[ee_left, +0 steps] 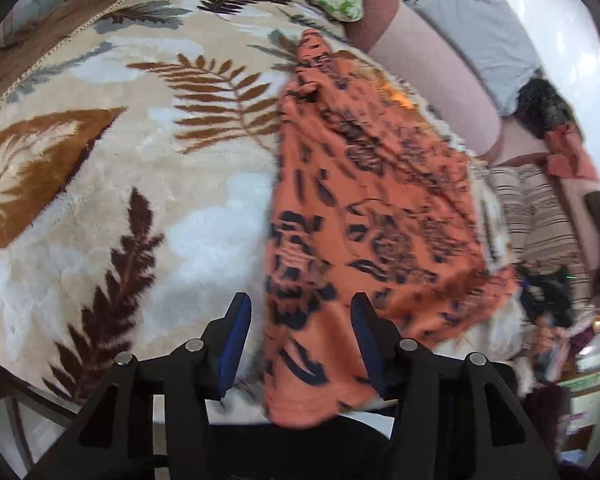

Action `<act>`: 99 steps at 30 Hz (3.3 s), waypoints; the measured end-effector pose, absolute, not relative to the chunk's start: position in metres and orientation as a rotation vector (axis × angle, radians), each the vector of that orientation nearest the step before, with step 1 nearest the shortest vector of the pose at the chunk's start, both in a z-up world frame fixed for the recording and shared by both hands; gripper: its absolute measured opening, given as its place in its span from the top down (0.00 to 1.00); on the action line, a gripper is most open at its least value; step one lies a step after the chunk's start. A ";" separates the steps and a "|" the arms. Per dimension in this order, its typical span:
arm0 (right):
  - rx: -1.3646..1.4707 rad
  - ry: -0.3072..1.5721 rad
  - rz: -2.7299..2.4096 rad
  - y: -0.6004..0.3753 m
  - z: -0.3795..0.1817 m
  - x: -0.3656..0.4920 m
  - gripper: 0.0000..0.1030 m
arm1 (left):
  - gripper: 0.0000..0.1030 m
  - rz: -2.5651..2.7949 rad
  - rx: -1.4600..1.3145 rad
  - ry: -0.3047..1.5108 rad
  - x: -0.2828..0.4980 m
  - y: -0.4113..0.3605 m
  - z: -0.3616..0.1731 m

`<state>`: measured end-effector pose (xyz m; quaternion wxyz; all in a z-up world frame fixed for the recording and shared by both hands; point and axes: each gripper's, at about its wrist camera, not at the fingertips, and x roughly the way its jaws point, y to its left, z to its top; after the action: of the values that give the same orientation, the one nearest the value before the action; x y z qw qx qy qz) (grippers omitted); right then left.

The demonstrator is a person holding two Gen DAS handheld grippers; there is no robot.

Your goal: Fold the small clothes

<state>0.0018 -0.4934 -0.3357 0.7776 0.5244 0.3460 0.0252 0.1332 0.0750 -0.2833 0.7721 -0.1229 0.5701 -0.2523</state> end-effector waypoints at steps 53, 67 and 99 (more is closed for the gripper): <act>1.469 0.265 -0.195 -0.629 -0.390 0.181 0.14 | 0.41 -0.338 -0.784 0.810 0.398 0.019 -0.255; 0.625 0.856 0.135 -0.357 -0.308 0.270 0.64 | 0.39 -0.156 -0.442 0.982 0.249 -0.051 -0.282; 0.458 0.922 -0.149 -0.322 -0.335 0.328 0.63 | 0.38 -0.146 -0.429 1.081 0.295 -0.018 -0.304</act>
<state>0.3282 -0.3224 -0.3354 0.8678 0.2186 0.4404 -0.0711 0.2950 -0.0180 -0.3037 0.8332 -0.2027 0.5099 -0.0688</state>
